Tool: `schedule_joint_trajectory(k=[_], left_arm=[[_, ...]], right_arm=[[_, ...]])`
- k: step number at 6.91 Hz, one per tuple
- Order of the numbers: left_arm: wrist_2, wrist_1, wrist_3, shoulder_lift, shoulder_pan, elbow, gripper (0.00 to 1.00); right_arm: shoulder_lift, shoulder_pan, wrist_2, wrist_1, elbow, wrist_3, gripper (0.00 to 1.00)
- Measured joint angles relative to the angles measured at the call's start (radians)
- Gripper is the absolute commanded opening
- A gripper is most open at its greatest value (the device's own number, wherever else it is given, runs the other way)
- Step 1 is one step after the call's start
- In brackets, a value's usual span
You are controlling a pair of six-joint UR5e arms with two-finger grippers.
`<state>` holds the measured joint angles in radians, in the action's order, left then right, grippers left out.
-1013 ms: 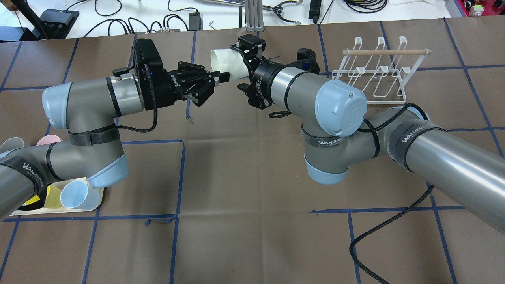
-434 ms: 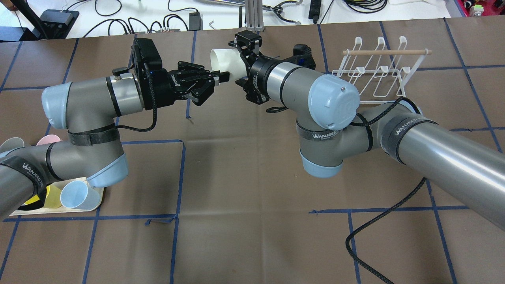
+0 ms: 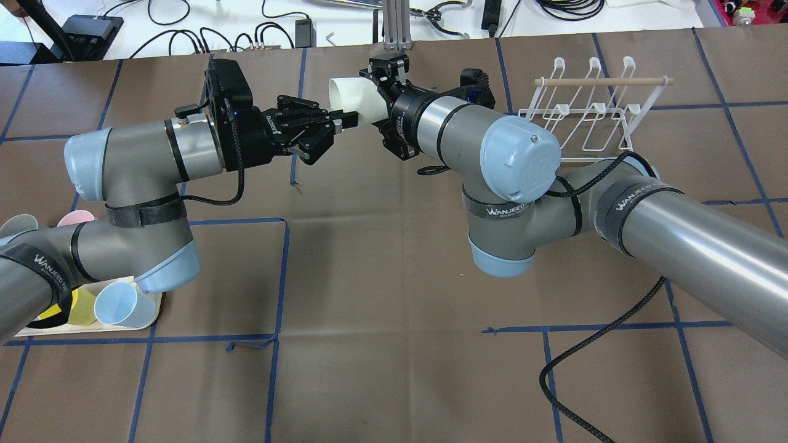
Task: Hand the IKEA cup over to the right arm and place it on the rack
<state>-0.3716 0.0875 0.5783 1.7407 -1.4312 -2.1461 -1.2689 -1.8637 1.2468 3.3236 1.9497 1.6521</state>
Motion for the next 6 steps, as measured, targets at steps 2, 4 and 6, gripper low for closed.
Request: schedule_joint_trajectory(k=[2,4,6], left_arm=[[-0.002,0.0,0.0,-0.005,0.0,0.002,0.4],[-0.006,-0.003,0.003,-0.004,0.001,0.01,0.81],[-0.004,-0.008,0.0,0.0,0.001,0.01,0.98]], right_arm=[[-0.001,0.0,-0.001,-0.003,-0.001,0.0,0.67],[-0.002,0.0,-0.002,-0.005,-0.001,0.0,0.65],[-0.004,0.0,-0.002,-0.004,0.0,0.0,0.59]])
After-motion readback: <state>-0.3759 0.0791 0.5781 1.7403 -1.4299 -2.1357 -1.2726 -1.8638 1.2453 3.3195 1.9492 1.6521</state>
